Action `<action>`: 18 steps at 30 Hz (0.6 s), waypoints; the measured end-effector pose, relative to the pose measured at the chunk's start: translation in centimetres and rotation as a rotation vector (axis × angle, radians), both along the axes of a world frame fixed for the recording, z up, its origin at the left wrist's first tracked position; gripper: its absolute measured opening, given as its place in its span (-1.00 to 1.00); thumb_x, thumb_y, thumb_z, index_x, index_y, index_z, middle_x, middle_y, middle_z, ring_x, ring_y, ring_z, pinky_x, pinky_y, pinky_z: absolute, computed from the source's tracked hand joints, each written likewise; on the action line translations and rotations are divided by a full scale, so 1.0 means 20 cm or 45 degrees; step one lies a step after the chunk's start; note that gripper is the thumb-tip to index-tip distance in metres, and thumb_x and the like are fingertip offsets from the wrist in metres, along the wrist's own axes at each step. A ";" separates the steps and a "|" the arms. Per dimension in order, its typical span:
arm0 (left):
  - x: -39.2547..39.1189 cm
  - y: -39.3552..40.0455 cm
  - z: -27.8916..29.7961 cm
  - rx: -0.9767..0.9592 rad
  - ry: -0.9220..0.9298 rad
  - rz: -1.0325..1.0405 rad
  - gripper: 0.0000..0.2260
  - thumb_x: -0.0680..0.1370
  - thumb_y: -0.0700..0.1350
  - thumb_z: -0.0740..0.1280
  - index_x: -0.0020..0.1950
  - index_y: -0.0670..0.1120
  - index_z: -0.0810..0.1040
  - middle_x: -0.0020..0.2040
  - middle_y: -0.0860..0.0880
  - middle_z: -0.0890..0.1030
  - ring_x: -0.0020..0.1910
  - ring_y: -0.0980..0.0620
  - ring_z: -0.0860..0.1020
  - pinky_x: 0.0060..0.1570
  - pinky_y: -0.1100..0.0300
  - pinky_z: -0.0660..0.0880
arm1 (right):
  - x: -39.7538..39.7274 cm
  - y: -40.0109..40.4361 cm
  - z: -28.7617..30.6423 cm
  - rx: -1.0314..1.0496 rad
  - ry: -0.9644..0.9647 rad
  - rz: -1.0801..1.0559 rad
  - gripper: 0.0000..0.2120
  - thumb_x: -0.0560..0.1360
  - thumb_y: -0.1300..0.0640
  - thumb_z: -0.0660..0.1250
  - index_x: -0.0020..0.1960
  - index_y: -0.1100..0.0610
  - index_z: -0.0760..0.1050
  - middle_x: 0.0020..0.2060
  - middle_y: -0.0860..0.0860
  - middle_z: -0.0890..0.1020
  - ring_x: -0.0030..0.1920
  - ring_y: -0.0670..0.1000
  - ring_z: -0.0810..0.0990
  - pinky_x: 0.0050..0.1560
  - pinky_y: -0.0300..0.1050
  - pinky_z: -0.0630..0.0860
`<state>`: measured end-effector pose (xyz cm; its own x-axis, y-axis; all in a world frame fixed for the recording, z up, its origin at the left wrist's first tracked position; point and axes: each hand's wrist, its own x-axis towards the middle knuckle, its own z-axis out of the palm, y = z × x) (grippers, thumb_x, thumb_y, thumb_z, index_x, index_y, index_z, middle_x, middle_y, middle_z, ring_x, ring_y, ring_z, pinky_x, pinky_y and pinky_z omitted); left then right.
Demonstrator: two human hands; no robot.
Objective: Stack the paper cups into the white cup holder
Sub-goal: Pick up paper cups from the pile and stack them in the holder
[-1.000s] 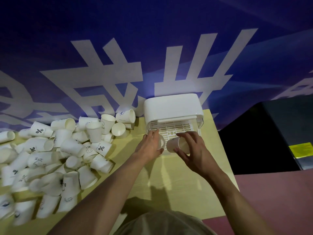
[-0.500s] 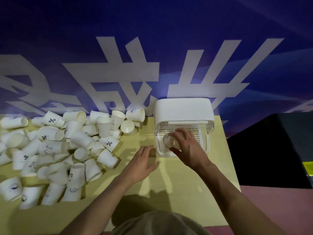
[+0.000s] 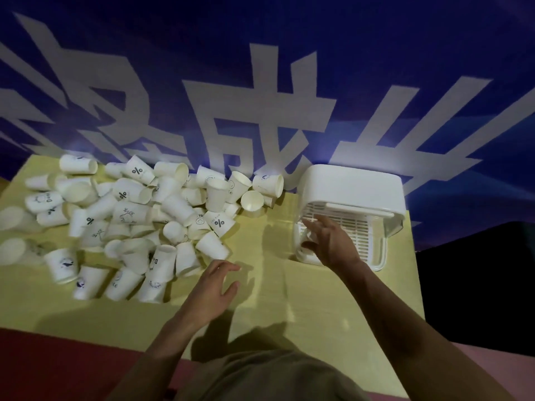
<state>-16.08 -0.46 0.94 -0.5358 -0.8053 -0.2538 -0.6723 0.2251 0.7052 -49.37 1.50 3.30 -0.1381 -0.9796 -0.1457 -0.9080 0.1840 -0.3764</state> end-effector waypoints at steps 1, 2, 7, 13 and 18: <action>0.04 0.01 -0.01 -0.007 0.002 0.025 -0.72 0.61 -0.07 0.37 0.33 0.03 0.52 0.26 0.14 0.40 0.25 0.19 0.45 0.23 0.15 0.51 | 0.01 0.00 0.01 -0.009 0.052 0.015 -0.33 0.35 0.00 0.63 0.41 0.04 0.53 0.33 0.21 0.56 0.26 0.30 0.56 0.21 0.20 0.56; 0.08 0.01 -0.02 -0.022 -0.003 0.053 -0.72 0.61 -0.07 0.37 0.32 0.03 0.52 0.26 0.13 0.40 0.25 0.17 0.45 0.24 0.14 0.51 | 0.02 0.01 0.01 -0.025 0.102 0.030 -0.32 0.35 -0.02 0.63 0.41 0.04 0.52 0.33 0.20 0.56 0.26 0.30 0.55 0.20 0.22 0.56; 0.33 -0.01 -0.07 -0.111 -0.117 0.243 -0.70 0.56 -0.15 0.41 0.30 -0.06 0.57 0.29 0.01 0.39 0.29 0.01 0.45 0.31 0.15 0.40 | 0.12 0.13 0.00 -0.128 0.212 0.091 -0.49 0.46 -0.02 0.49 0.34 0.11 0.51 0.28 0.15 0.57 0.26 0.27 0.49 0.20 0.24 0.51; 0.49 -0.10 -0.16 -0.030 -0.359 0.214 -0.66 0.53 -0.13 0.44 0.30 -0.16 0.59 0.43 -0.16 0.25 0.31 -0.20 0.49 0.37 0.00 0.43 | 0.41 0.24 -0.07 -0.156 0.100 0.222 -0.59 0.53 0.04 0.41 0.34 0.09 0.51 0.29 0.10 0.56 0.24 0.20 0.50 0.16 0.14 0.54; 0.49 -0.14 -0.25 0.080 -0.628 -0.042 -0.52 0.62 0.00 0.29 0.50 -0.14 0.36 0.62 -0.16 -0.20 0.57 -0.24 0.17 0.49 -0.04 0.27 | 0.61 0.26 -0.11 -0.084 0.058 0.199 -0.65 0.55 0.03 0.33 0.30 0.09 0.54 0.22 0.13 0.58 0.18 0.21 0.53 0.12 0.14 0.57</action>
<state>-6.28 -3.33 -3.97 -0.3649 -0.7650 -0.5307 -0.9224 0.2195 0.3179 -37.21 6.75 1.07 0.0113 -0.9969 -0.0778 -0.9401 0.0159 -0.3406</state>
